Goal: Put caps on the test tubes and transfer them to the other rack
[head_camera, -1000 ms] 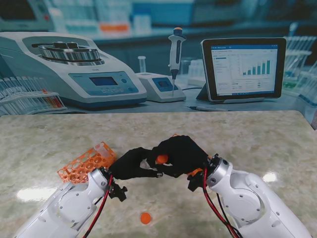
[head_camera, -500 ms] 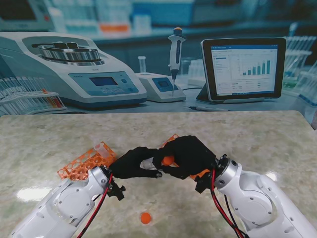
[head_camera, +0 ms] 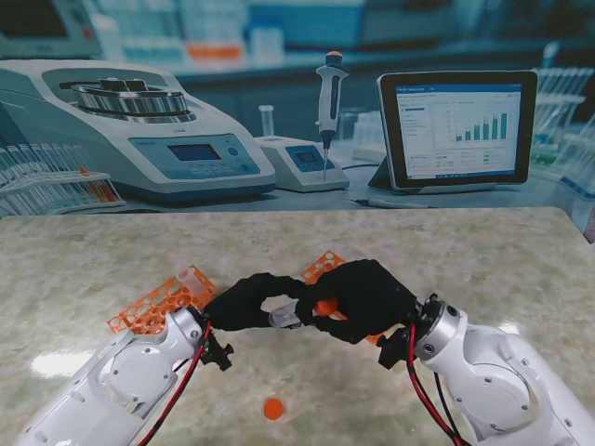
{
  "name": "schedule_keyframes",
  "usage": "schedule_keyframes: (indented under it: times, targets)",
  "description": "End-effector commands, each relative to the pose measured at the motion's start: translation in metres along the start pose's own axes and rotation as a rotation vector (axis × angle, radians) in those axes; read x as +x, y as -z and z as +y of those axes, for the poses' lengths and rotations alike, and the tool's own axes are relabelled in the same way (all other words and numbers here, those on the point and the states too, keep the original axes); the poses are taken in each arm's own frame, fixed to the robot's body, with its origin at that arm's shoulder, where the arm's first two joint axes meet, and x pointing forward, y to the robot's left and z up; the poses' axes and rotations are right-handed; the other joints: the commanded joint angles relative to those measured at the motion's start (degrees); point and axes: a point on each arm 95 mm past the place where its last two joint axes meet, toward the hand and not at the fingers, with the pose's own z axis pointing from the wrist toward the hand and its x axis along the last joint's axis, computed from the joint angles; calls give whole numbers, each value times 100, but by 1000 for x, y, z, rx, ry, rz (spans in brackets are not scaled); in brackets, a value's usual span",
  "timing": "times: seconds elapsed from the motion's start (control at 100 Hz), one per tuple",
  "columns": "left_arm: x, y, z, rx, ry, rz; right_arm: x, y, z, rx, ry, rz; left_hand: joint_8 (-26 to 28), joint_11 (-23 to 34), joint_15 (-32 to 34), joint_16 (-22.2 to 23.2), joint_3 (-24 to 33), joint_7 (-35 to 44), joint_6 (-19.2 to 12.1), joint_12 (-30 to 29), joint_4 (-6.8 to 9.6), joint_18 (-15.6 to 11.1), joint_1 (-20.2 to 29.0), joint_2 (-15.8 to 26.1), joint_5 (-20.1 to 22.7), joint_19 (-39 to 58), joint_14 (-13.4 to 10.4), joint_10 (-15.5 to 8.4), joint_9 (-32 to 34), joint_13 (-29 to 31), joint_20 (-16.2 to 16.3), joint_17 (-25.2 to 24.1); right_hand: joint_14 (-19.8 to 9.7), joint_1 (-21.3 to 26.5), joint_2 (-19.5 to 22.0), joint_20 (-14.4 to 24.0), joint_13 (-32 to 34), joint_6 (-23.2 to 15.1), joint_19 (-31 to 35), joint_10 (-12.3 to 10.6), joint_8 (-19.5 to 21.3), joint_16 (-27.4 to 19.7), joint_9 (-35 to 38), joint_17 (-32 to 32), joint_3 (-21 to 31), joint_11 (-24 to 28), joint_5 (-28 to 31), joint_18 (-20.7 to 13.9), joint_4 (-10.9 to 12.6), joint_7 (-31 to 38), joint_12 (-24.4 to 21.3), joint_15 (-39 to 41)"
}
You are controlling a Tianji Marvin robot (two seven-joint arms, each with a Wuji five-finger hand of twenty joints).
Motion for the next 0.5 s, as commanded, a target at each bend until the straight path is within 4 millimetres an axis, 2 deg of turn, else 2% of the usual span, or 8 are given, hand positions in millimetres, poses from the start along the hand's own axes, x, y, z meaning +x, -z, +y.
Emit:
schedule_keyframes:
  times: [0.0, 0.49]
  targets:
    - [-3, -1, 0, -4, 1, -13, 3, 2, 0, 5, -4, 0, -90, -73, -94, -91, 41, -105, -153, -88, -42, -104, 180, 10, 81, -299, -27, 53, -91, -207, -212, -97, -232, 706, 782, 130, -32, 115, 58, -1235, 67, -53, 625, 84, 996, 240, 423, -175, 641, 511, -4, 15]
    - [-13, 0, -5, 1, -23, -58, -5, 22, 13, 57, 55, -73, -143, -51, -118, -132, 53, -121, -65, -94, -42, -139, 230, 4, 72, -494, -52, -2, -99, -254, -218, -120, -233, 729, 819, 138, -34, 133, 30, -1224, 18, -48, 595, 75, 939, 224, 398, -172, 623, 491, -1, -12]
